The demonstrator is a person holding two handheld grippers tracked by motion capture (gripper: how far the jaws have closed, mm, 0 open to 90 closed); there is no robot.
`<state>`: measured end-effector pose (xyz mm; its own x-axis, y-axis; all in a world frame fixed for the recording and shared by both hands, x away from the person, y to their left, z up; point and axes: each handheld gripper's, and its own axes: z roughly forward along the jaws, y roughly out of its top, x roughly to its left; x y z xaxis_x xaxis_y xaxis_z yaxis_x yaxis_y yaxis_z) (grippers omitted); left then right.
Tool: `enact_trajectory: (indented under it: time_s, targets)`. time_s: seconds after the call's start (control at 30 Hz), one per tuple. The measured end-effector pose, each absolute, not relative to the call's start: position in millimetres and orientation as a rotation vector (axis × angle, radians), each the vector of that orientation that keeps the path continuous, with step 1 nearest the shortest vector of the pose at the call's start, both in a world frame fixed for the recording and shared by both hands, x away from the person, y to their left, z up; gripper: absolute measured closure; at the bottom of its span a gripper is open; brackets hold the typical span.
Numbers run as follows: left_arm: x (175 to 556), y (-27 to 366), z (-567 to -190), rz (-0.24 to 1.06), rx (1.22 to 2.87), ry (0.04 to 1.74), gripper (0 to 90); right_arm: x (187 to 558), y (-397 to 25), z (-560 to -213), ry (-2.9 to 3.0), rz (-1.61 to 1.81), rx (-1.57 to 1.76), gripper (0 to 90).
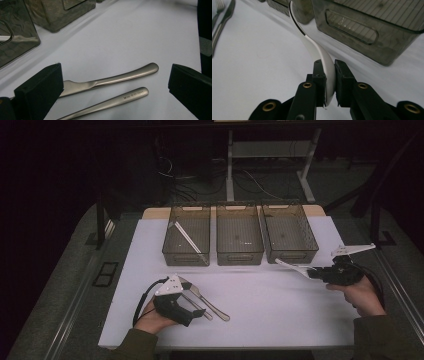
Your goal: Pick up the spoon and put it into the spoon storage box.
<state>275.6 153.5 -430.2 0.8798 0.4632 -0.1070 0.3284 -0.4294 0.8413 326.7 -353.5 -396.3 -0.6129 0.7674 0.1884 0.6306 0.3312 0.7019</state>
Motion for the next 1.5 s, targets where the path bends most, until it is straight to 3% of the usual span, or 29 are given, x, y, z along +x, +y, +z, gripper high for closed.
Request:
enact_trajectory:
  time_s: [1.5]
  targets:
    - [271.8,154.3,-431.1,0.18,2.042,0.585,0.0,367.1,-301.2,-359.3,2.309,1.233,1.272,79.8]
